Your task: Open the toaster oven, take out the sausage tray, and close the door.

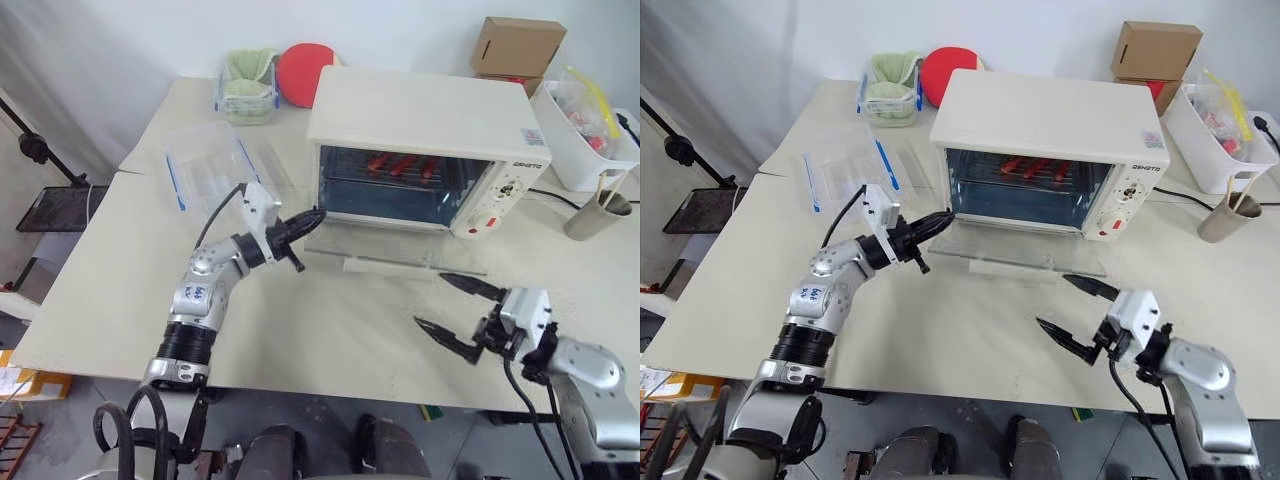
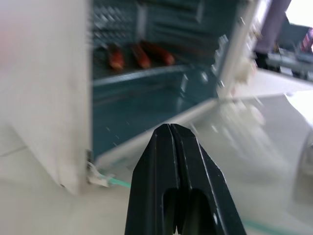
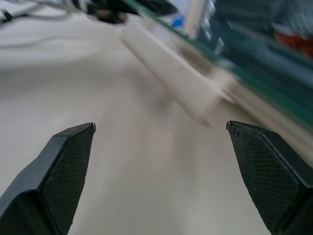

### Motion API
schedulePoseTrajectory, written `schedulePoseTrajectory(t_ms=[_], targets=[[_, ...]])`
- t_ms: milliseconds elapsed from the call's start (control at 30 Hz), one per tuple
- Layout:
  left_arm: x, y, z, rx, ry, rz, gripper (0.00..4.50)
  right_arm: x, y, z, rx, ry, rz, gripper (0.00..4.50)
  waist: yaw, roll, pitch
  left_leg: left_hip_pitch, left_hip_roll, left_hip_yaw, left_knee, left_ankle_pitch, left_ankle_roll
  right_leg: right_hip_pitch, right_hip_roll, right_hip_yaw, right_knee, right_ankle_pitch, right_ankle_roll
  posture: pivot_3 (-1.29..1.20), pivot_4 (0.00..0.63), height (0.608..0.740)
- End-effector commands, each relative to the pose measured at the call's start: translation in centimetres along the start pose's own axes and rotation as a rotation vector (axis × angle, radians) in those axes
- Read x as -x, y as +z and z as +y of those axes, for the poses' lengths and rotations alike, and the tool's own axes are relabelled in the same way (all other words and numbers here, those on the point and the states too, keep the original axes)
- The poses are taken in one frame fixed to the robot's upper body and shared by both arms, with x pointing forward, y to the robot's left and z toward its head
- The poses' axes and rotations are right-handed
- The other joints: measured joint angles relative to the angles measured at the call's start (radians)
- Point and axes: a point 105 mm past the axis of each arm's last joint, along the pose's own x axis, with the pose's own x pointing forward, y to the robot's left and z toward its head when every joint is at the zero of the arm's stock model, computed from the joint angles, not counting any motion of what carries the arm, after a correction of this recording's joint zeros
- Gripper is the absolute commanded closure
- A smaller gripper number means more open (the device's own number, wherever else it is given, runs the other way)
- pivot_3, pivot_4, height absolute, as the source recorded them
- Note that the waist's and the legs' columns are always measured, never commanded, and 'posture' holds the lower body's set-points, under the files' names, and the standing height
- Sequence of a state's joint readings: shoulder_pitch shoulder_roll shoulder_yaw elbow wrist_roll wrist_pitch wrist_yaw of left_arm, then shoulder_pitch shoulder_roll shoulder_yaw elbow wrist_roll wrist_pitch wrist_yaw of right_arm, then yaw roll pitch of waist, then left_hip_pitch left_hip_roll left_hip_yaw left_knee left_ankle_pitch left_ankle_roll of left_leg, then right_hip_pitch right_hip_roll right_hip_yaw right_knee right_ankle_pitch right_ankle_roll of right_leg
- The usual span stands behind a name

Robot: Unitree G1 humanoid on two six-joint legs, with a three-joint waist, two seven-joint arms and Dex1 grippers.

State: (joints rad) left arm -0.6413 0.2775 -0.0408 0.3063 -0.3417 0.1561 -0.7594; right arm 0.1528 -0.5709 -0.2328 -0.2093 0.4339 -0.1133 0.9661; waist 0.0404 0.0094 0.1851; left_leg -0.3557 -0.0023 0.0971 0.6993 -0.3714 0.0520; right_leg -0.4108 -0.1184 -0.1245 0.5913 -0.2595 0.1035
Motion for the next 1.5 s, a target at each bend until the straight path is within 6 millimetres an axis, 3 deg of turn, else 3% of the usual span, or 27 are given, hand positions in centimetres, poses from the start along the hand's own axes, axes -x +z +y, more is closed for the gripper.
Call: schedulePoseTrajectory(t_ms=[33,167,333,467,567,700,833,1000,1167,1500], targets=[[-0.2,-0.2,-2.0,-0.049,-0.073,0.009,4.49,3.7,-0.2,0.1,0.044,-0.162,0.035,0.00,0.006,0.000,0.000,0.001,0.000,-0.001,0.000,0.000,0.000,0.001,0.000,0.000,0.000,0.000,0.000,0.00,0.150,0.740],[0.4,-1.2,-2.7,-0.033,-0.080,0.030,4.49,6.6,-1.1,0.0,0.054,-0.290,0.114,0.00,0.003,0.000,0.000,0.001,0.000,0.000,-0.001,0.000,0.000,0.001,0.000,0.002,-0.001,0.000,0.000,0.00,0.150,0.740],[1.5,-2.7,-3.2,-0.034,-0.086,0.069,4.49,6.7,0.9,-1.4,0.080,-0.343,0.066,0.00,-0.018,0.001,0.000,0.004,0.001,0.003,-0.001,0.000,0.000,0.001,-0.001,0.014,0.002,0.000,0.000,0.00,0.150,0.740],[2.5,-3.4,-3.2,-0.052,-0.065,0.080,4.49,2.7,4.1,-2.4,0.133,-0.244,0.001,0.00,-0.028,0.001,0.000,0.004,0.002,0.004,-0.001,-0.001,-0.001,-0.002,-0.009,0.014,0.004,0.000,-0.001,0.00,0.150,0.740],[3.2,-2.9,-3.2,-0.024,-0.019,0.031,3.93,-1.8,5.9,-2.9,0.193,-0.204,-0.030,0.00,-0.031,0.001,-0.001,0.004,0.002,0.003,-0.001,-0.001,-0.001,-0.002,-0.011,0.012,0.004,-0.001,-0.002,0.00,0.150,0.740],[4.0,-2.2,-3.5,-0.039,-0.007,0.001,2.68,-4.8,6.9,-3.6,0.251,-0.247,-0.011,0.00,-0.017,0.001,-0.001,0.001,0.000,0.000,-0.001,0.000,-0.001,-0.004,-0.012,0.009,0.006,-0.001,-0.003,0.00,0.150,0.740],[6.2,-0.5,-3.4,-0.053,0.089,-0.088,1.47,-10.9,6.3,-3.8,0.423,-0.227,0.054,0.00,-0.035,0.001,0.000,-0.001,-0.001,0.000,0.000,-0.001,0.000,-0.004,-0.013,0.008,0.004,-0.001,-0.001,0.00,0.150,0.740],[7.5,0.3,-3.7,-0.076,0.129,-0.105,0.01,-13.9,5.4,-5.7,0.613,-0.287,0.129,0.00,-0.035,0.001,0.000,-0.002,-0.002,-0.003,0.000,0.000,0.001,-0.003,-0.013,0.003,0.004,-0.001,-0.001,0.00,0.150,0.740],[8.1,1.0,-3.8,-0.068,0.173,-0.139,0.01,-16.5,4.8,-7.8,0.729,-0.367,0.179,0.00,-0.048,0.001,0.000,-0.002,-0.003,-0.002,0.000,0.000,0.001,-0.003,-0.012,0.000,0.003,0.000,-0.001,0.00,0.150,0.740],[8.0,1.2,-4.2,-0.069,0.164,-0.154,0.01,-19.2,4.4,-10.4,0.855,-0.431,0.218,0.00,-0.054,0.001,0.000,-0.003,-0.002,-0.003,0.000,0.001,0.001,-0.003,-0.010,-0.005,0.003,-0.001,-0.001,0.00,0.150,0.740]])
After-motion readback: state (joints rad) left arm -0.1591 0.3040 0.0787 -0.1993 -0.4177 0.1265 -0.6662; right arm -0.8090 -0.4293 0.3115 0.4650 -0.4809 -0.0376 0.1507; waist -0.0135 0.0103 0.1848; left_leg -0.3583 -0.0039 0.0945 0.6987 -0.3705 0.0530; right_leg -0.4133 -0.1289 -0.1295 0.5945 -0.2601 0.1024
